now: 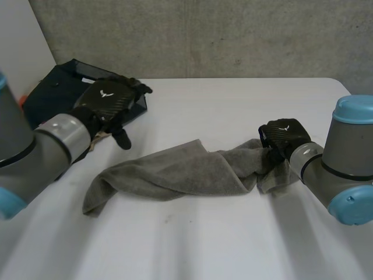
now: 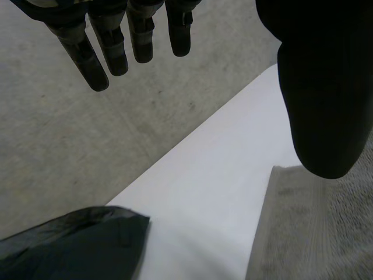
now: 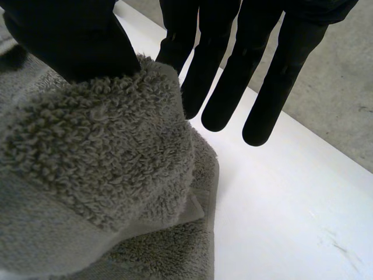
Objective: Fold the laundry.
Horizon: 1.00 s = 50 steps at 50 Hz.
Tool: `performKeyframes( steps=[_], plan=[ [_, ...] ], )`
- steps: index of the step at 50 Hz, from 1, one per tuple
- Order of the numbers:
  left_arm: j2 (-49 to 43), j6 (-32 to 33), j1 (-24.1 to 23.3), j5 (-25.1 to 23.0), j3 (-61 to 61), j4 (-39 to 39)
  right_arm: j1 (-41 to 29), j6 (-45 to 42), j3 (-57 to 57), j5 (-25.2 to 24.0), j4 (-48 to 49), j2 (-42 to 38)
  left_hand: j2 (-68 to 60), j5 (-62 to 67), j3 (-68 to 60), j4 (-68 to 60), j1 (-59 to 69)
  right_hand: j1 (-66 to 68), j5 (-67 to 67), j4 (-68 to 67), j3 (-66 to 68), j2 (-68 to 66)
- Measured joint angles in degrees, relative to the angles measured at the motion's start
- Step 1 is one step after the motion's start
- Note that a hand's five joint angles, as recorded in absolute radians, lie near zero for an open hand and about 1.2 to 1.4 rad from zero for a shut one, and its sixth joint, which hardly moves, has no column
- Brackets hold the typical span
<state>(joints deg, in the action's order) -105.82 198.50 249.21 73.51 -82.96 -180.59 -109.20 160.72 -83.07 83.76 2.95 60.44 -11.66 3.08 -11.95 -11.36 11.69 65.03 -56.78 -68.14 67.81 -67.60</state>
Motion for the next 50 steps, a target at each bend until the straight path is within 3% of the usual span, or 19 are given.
performKeyframes(
  steps=[8,19,28,30,32,38,44,50],
  plan=[
    [-10.8,2.3,-4.2,-1.4,12.6,2.9,-0.3,-0.5,0.8,-1.6,-2.4,1.0,0.0,0.0,0.0,0.0,0.0,0.0,-0.1,-0.2,0.1,0.0],
    [-31.0,9.0,-11.4,-1.6,38.6,20.9,-0.9,-0.4,-0.2,-4.2,-2.8,10.7,-1.4,0.7,-0.9,-1.4,1.1,0.0,-0.1,-0.2,0.1,0.0],
    [-40.0,9.5,-14.3,-1.1,48.7,27.9,-1.2,-0.1,-0.1,-5.8,-3.1,13.8,-14.4,12.7,-13.5,-14.3,14.7,0.0,0.1,-0.2,0.1,0.0],
    [-40.7,9.6,-14.8,-1.0,49.1,27.9,-1.3,-0.1,0.1,-6.1,-3.0,13.8,-21.5,19.6,-21.1,-21.3,22.6,0.0,-0.1,-0.2,0.1,0.0],
    [-41.2,9.6,-15.4,-0.7,49.4,27.4,-1.2,-0.2,0.4,-6.2,-2.9,13.7,-36.5,34.0,-35.3,-36.0,37.9,0.0,-0.1,-0.2,0.1,0.0],
    [-40.7,8.8,-16.1,0.5,49.0,25.3,-0.5,-0.4,1.7,-6.1,-2.9,12.2,-56.3,52.5,-55.8,-56.8,52.7,0.0,-0.1,-0.2,0.1,0.0],
    [-36.8,8.4,-16.0,2.4,47.4,24.4,0.9,-0.7,3.8,-5.8,-3.2,9.7,-56.5,52.5,-56.1,-57.1,52.7,0.0,-0.4,-0.2,0.1,0.0],
    [-26.6,8.5,-14.2,7.8,43.6,24.6,2.0,-2.2,6.5,-5.6,-3.3,7.4,-56.5,52.5,-56.1,-57.1,52.7,0.0,-0.4,-0.2,0.1,0.0]
  ],
)
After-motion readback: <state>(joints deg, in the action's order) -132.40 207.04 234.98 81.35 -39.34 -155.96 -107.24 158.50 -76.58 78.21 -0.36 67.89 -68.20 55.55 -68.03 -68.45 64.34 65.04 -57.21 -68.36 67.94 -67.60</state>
